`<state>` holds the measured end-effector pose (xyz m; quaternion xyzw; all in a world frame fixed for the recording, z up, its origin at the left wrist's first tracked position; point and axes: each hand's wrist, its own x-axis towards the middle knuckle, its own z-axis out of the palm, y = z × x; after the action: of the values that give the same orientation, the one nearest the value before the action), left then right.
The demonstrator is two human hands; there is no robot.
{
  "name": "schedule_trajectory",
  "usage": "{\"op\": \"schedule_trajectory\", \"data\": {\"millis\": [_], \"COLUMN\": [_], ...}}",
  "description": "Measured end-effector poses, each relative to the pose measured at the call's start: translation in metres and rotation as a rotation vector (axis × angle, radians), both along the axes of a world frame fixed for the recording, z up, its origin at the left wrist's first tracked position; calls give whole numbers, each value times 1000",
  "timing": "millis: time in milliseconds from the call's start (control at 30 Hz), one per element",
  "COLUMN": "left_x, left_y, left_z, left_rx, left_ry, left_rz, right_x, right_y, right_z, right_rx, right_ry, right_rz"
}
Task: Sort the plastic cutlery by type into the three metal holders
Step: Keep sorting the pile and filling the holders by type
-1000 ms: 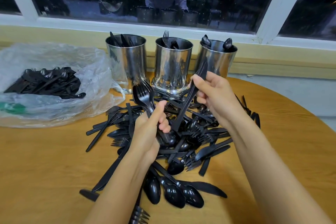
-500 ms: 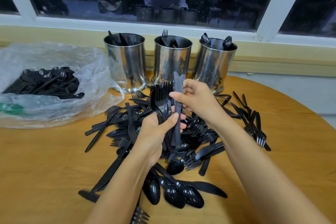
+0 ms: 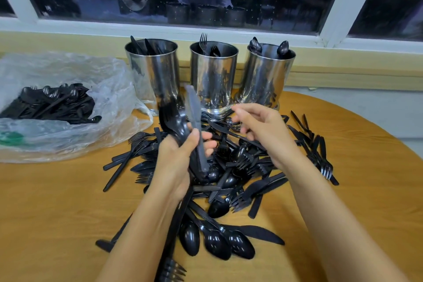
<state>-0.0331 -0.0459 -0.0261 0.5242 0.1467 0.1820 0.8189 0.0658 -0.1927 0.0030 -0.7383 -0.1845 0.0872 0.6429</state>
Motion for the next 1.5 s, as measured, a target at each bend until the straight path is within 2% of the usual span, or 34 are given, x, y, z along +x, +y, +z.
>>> {"op": "schedule_trajectory", "data": {"millis": [167, 300, 433, 567, 700, 867, 1033, 1200, 1267, 1433, 1500], "left_x": [1, 2, 4, 5, 5, 5, 5, 5, 5, 5, 4], "left_y": [7, 9, 9, 10, 10, 11, 10, 7, 6, 5, 4], "left_z": [-3, -7, -9, -10, -12, -12, -14, -14, -14, -13, -12], "left_rx": [9, -37, -100, -112, -123, -141, -149, -131, -126, -107, -118], "left_ry": [7, 50, 71, 83, 88, 92, 97, 109, 110, 135, 144], "left_rz": [123, 147, 142, 139, 133, 121, 103, 81, 78, 51, 38], "right_x": [-8, -18, -24, -25, -20, -14, -21, -28, -29, -29, -32], "right_y": [-28, -26, -24, -24, -24, -27, -20, -17, -17, -18, -16], "right_z": [-40, -48, -44, -44, -51, -55, -46, -33, -30, -32, -31], "right_rx": [-380, -444, -609, -731, -810, -649, -221, 315, 460, 574, 560], "right_ry": [-216, -320, -465, -426, -597, -729, -665, -270, -137, 27, 49], "right_rz": [-150, -136, 127, 386, 252, 82, -158, -276, -283, -239, -255]}}
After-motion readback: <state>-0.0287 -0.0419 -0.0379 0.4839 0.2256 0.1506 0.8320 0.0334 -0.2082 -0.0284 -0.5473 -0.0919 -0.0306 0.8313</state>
